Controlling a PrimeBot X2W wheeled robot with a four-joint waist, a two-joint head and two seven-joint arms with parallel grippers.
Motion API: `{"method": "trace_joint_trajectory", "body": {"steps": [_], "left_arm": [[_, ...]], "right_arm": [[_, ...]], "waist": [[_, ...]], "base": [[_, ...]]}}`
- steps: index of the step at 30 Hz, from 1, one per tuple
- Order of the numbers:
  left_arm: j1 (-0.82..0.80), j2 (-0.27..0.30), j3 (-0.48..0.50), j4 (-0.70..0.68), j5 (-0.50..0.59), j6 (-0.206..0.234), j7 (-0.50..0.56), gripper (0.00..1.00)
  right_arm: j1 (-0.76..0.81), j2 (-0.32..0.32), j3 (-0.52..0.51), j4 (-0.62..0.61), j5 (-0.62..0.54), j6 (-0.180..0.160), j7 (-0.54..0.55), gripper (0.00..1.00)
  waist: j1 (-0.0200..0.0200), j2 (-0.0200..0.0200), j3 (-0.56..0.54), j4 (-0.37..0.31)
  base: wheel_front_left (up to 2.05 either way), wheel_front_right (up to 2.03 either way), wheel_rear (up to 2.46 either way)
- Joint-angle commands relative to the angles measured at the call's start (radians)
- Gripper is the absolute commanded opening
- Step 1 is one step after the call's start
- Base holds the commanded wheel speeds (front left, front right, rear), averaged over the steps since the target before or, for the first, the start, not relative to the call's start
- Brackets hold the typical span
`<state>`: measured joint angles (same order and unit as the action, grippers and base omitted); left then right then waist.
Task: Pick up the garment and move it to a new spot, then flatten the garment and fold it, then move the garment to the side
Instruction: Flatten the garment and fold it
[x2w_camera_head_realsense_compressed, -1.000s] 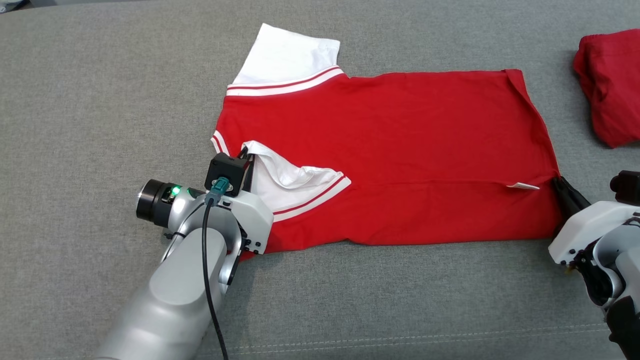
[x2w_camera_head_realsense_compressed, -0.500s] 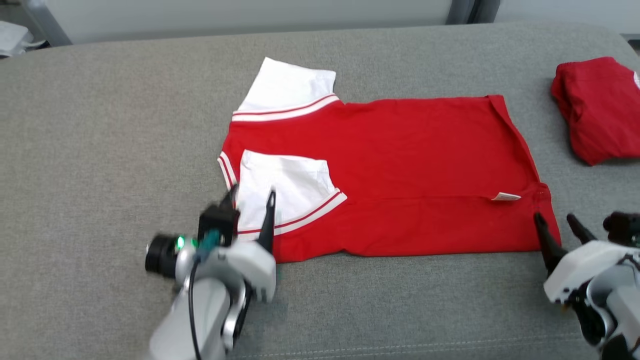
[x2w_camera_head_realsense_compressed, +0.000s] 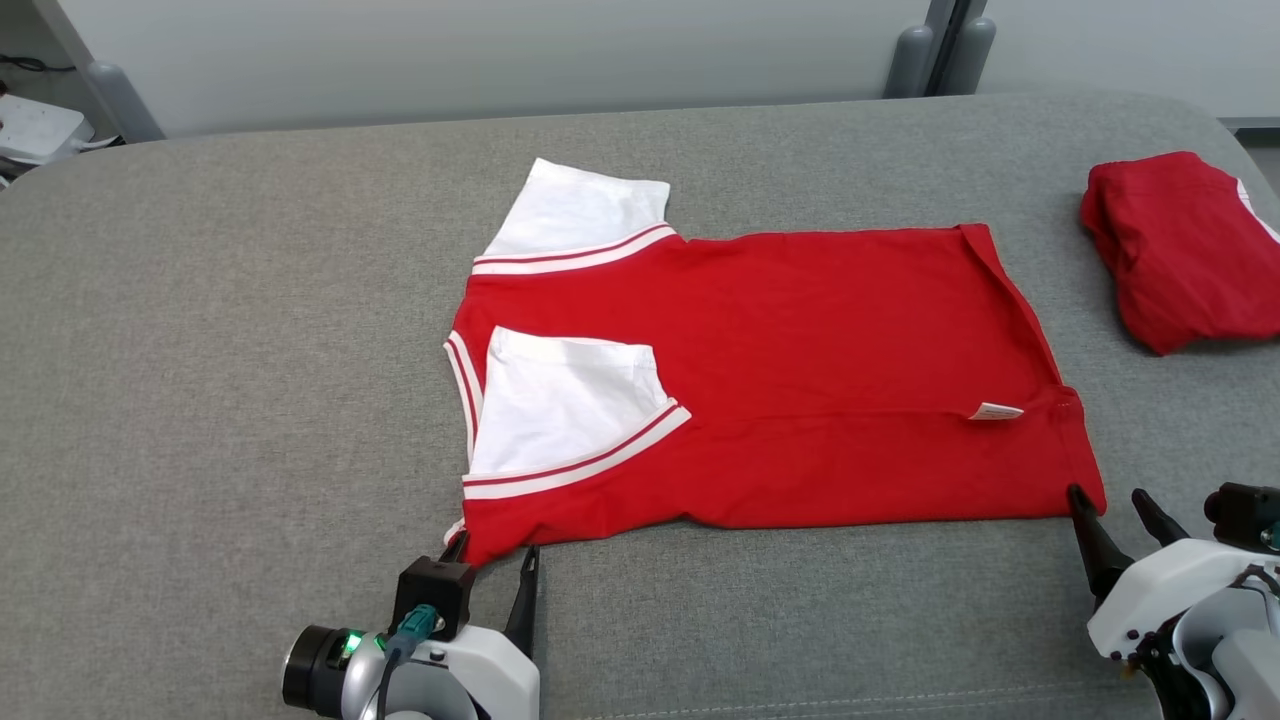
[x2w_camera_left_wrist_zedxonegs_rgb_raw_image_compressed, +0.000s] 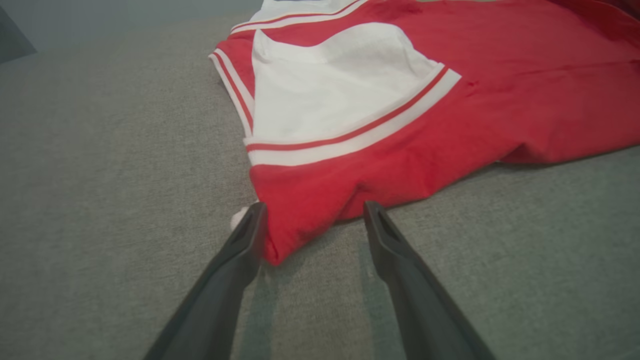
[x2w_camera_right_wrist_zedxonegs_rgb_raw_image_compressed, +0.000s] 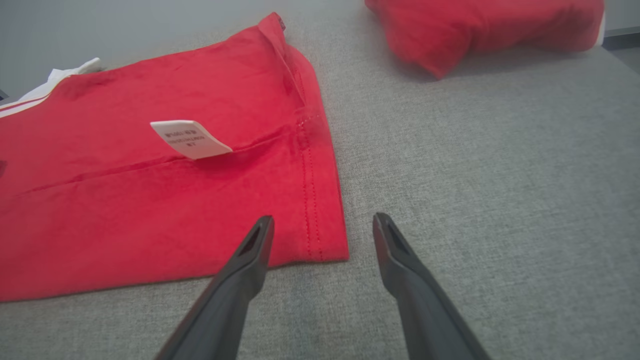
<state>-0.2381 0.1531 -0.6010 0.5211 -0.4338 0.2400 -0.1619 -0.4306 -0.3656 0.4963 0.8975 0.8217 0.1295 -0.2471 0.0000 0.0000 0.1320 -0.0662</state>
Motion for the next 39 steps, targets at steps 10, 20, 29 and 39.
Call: {"method": "trace_joint_trajectory", "body": {"steps": [10,20,29,39], "left_arm": [[-0.005,0.041,0.018,-0.025,0.001,0.044,0.068,0.00],[0.018,0.072,0.024,-0.078,0.017,0.103,0.073,1.00],[0.003,0.059,0.008,-0.042,0.012,0.092,0.074,0.00],[-0.028,0.054,-0.001,0.009,0.010,0.074,0.033,0.01]], "right_arm": [[0.003,-0.015,0.032,-0.016,0.007,0.001,-0.015,1.00],[-0.001,-0.017,0.039,-0.009,0.021,0.001,-0.015,1.00],[-0.013,-0.017,0.046,-0.009,0.022,0.001,-0.015,1.00],[-0.009,-0.026,0.053,0.002,0.034,0.001,-0.015,1.00]], "waist": [[0.0000,0.0000,-0.004,-0.019],[0.0000,0.0000,0.000,-0.009],[0.0000,0.0000,0.004,-0.014],[0.0000,0.0000,-0.002,-0.002]], "base": [[0.00,0.00,0.00],[0.00,0.00,0.00],[0.00,0.00,0.00],[0.00,0.00,0.00]]}}
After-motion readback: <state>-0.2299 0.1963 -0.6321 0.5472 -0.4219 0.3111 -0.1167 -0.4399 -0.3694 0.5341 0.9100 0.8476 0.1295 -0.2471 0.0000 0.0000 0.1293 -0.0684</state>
